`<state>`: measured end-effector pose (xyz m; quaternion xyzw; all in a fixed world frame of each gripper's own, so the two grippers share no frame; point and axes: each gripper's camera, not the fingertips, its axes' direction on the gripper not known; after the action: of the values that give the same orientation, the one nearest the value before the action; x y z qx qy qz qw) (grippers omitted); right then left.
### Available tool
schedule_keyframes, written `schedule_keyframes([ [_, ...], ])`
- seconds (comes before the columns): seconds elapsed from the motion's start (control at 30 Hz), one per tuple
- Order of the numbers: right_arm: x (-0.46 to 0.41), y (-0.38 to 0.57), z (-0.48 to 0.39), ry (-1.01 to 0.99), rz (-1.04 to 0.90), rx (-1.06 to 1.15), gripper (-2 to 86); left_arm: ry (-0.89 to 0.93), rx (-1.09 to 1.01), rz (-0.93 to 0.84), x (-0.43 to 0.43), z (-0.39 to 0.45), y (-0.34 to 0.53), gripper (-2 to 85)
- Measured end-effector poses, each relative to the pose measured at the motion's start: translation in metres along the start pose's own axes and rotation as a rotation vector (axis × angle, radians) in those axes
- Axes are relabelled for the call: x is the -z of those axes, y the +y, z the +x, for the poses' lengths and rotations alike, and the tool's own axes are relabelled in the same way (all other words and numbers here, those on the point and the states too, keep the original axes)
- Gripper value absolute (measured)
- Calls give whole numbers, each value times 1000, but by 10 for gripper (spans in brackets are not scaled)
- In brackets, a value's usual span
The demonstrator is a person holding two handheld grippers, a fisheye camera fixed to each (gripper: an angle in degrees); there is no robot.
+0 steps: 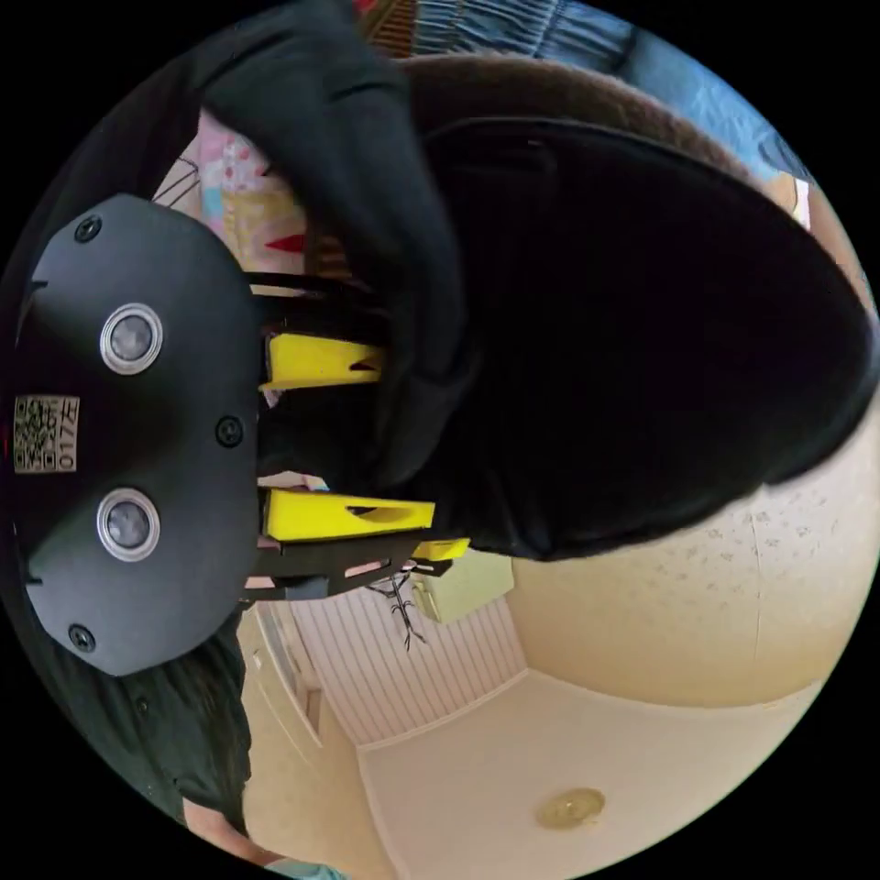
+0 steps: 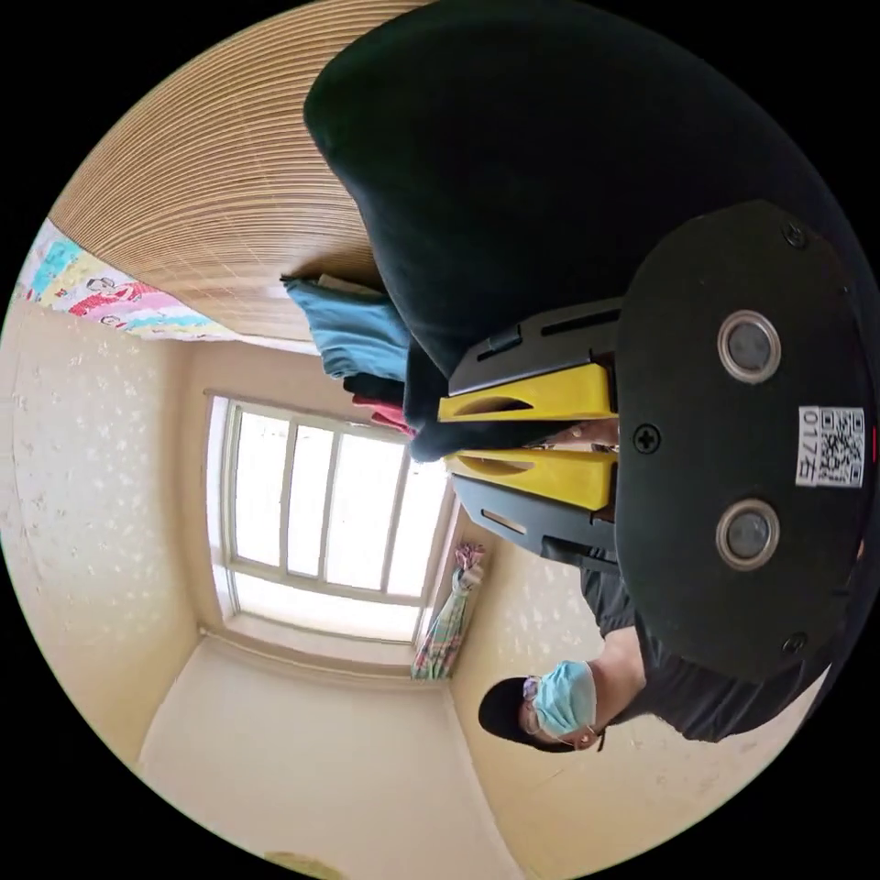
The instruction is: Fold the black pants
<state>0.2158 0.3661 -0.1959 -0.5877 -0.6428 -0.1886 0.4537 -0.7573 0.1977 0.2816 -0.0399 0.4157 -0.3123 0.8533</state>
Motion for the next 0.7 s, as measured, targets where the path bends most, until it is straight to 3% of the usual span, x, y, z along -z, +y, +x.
schedule_keyframes([
  [0.07,44,-5,-39,-17,80,118,40,11,-97,4,0,27,0,74],
  [0.17,132,-40,-108,84,260,253,39,3,-360,-8,5,92,-24,57],
  [0.23,198,-88,-162,170,423,353,44,-77,-610,-8,13,155,-70,56],
  [0.3,239,-125,-194,282,585,367,55,-166,-711,78,23,195,-113,64],
  [0.43,288,-179,-233,673,797,286,91,-254,-496,302,43,212,-234,97],
  [0.57,277,-163,-213,841,675,276,100,-185,-438,217,35,192,-255,112],
  [0.7,236,-96,-104,1015,433,146,99,-275,-460,-84,-49,131,-193,118],
])
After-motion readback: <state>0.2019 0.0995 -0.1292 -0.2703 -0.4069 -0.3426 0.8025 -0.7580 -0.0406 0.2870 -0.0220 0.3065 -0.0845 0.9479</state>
